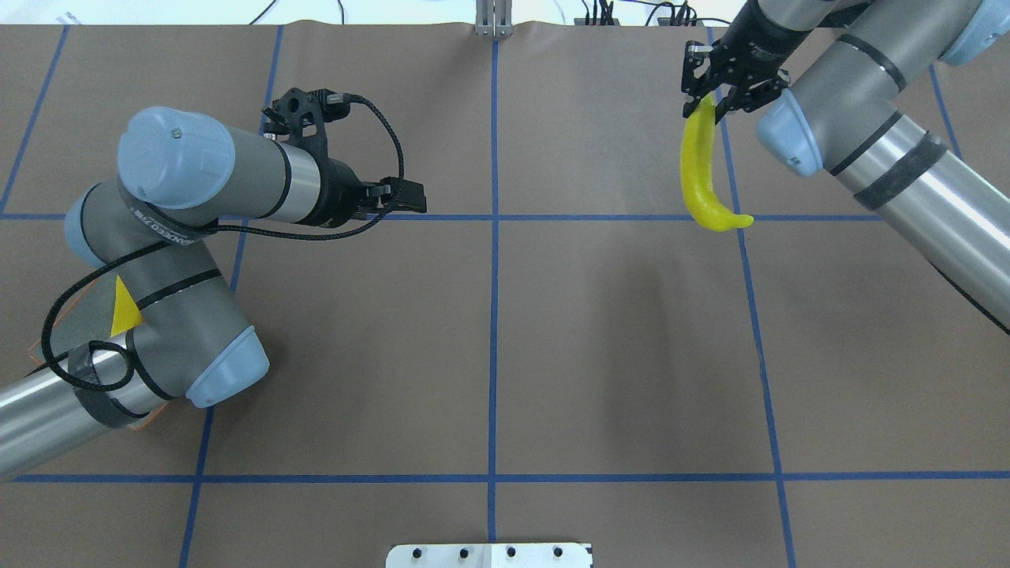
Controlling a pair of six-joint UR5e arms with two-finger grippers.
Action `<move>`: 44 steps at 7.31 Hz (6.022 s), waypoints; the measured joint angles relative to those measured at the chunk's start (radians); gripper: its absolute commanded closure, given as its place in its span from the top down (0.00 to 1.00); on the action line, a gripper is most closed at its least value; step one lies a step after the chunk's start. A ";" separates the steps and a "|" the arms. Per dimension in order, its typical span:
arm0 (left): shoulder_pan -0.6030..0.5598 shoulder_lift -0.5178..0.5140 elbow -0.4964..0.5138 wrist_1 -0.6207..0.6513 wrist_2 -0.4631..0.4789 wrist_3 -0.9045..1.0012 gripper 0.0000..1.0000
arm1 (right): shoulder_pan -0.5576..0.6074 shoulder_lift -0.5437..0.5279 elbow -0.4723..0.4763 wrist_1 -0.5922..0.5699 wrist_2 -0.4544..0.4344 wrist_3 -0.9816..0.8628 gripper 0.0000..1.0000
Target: Transfer all bananas from basket to plate
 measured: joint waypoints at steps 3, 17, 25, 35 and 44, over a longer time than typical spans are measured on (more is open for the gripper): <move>0.027 -0.066 0.026 -0.180 0.006 -0.171 1.00 | -0.088 0.037 0.073 0.012 -0.054 0.181 0.00; 0.172 -0.225 0.180 -0.233 0.088 -0.216 0.96 | -0.194 0.064 0.209 0.003 -0.127 0.337 0.00; 0.172 -0.235 0.190 -0.236 0.079 -0.218 0.00 | -0.195 0.034 0.238 0.006 -0.124 0.339 1.00; 0.055 -0.151 0.189 -0.218 -0.049 -0.236 0.00 | -0.051 -0.129 0.406 0.016 0.001 0.253 1.00; -0.216 0.586 -0.205 -0.118 -0.374 -0.172 0.00 | -0.011 -0.237 0.401 0.020 -0.062 0.113 1.00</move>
